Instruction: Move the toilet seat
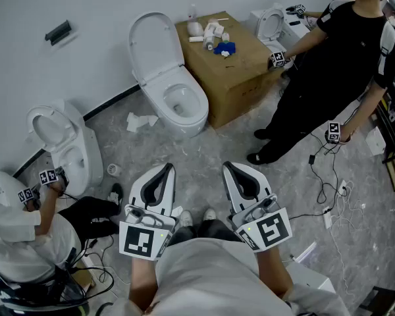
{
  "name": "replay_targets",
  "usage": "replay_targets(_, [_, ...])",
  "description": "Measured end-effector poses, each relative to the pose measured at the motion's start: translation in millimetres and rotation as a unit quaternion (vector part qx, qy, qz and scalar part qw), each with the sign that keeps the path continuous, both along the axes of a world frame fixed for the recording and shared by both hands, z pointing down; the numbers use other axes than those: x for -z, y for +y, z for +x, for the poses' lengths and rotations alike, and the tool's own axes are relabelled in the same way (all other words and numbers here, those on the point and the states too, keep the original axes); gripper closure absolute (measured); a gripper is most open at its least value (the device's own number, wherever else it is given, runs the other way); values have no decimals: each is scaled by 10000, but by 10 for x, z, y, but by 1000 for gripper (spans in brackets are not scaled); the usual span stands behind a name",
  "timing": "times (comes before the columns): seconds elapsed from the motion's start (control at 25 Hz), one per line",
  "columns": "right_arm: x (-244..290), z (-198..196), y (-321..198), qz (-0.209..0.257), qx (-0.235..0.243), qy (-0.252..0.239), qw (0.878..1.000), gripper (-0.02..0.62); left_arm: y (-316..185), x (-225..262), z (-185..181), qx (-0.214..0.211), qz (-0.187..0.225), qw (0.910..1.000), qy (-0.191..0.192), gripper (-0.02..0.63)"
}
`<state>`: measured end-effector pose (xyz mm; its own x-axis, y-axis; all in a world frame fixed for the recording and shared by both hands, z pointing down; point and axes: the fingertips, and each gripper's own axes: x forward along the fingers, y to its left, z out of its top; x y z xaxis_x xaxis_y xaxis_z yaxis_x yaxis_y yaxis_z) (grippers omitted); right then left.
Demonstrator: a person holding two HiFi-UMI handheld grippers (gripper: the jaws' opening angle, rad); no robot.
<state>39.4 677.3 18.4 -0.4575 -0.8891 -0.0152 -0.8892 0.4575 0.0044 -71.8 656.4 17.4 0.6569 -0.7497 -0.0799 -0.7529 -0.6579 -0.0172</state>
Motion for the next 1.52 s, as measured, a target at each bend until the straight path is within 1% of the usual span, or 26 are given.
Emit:
replay_targets(0.2, [14, 87, -107, 8, 37, -8, 10000, 583, -100, 23, 103, 29, 37, 10000, -8, 597])
replay_targets(0.36, [-19, 180, -169, -50, 118, -110, 9999, 583, -147, 5, 205, 71, 27, 10000, -49, 597])
replay_targets(0.56, [-13, 341, -263, -6, 207, -161, 9997, 583, -223, 8, 402, 115, 12, 9999, -108, 597])
replay_targets(0.8, [20, 410, -432, 12, 430, -153, 9990, 583, -347, 19, 537, 168, -37, 9998, -136, 597])
replay_targets(1.04, [-41, 372, -722, -10, 436, -85, 9990, 583, -610, -73, 496, 154, -153, 9997, -112, 597])
replay_targets(1.16, [-92, 316, -900, -62, 397, -49, 9992, 583, -798, -126, 441, 146, -122, 9998, -105, 597])
replay_targets(1.36, [-118, 183, -1206, -123, 352, 3, 9993, 583, -1103, -166, 336, 52, -162, 9998, -91, 597])
replay_targets(1.52, [-155, 30, -1510, -167, 293, 41, 9994, 583, -1403, -214, 216, -47, -270, 9996, -64, 597])
